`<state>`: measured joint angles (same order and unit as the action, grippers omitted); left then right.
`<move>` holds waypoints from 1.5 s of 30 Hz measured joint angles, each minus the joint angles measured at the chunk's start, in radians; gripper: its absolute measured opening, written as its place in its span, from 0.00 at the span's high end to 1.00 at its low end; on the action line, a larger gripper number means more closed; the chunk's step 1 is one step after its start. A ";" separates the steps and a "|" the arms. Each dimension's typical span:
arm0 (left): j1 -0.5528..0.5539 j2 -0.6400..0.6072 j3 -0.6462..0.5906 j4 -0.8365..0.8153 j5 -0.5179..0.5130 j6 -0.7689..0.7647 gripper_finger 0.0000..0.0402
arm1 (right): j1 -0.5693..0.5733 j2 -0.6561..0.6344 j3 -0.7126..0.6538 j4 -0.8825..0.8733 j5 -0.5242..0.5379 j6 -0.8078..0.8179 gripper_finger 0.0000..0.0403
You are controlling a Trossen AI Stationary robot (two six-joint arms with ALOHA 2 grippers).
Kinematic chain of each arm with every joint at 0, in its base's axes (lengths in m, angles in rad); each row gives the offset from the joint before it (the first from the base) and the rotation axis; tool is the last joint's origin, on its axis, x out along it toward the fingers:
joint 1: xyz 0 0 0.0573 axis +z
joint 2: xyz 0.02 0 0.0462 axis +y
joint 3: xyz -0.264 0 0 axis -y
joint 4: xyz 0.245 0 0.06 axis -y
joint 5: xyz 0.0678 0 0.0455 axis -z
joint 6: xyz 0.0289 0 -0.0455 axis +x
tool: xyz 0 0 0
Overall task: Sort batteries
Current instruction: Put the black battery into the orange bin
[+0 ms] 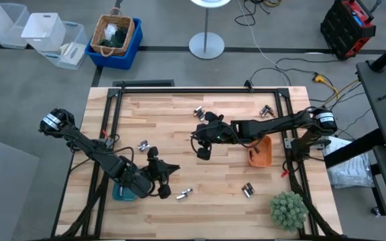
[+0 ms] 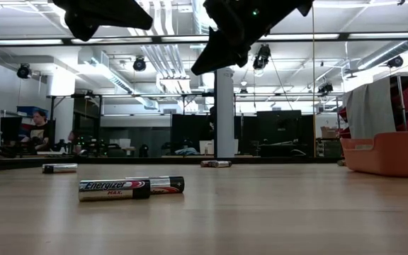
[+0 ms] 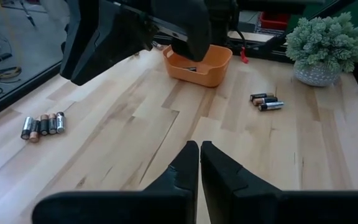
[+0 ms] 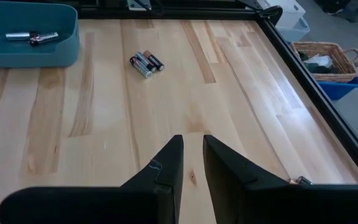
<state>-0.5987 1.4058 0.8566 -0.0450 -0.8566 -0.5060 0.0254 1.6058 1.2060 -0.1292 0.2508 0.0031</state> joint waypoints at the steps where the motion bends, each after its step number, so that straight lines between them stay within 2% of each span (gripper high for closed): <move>1: 0.000 0.001 0.000 0.002 0.000 0.000 1.00 | 0.000 0.000 0.000 -0.001 0.000 -0.004 0.86; 8: 0.000 0.002 0.000 0.012 0.001 -0.048 1.00 | 0.000 -0.047 0.027 -0.132 0.000 0.011 0.89; 14: 0.000 0.000 0.000 0.007 0.034 -0.080 1.00 | 0.006 -0.085 0.031 -0.298 -0.012 0.115 0.90; 18: 0.000 0.000 0.000 -0.024 0.087 -0.095 1.00 | 0.011 -0.094 0.030 -0.405 -0.081 0.185 0.91; 23: 0.000 -0.004 0.000 -0.108 0.092 -0.130 1.00 | 0.047 -0.094 0.027 -0.505 -0.193 0.219 0.91; 26: 0.000 -0.009 0.000 -0.150 0.110 -0.141 1.00 | 0.081 -0.095 0.027 -0.558 -0.208 0.234 0.91; 33: 0.002 -0.017 0.000 -0.233 0.142 -0.145 1.00 | 0.180 -0.095 0.027 -0.595 -0.208 0.266 0.91; 37: 0.015 -0.018 0.000 -0.275 0.142 -0.173 1.00 | 0.235 -0.095 0.027 -0.630 -0.207 0.223 0.91; 45: 0.035 -0.018 0.000 -0.278 0.142 -0.165 1.00 | 0.285 -0.098 0.027 -0.675 -0.206 0.233 0.91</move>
<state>-0.5636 1.3876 0.8569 -0.3233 -0.7143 -0.6710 0.3101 1.5079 1.2327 -0.8046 0.0449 0.2357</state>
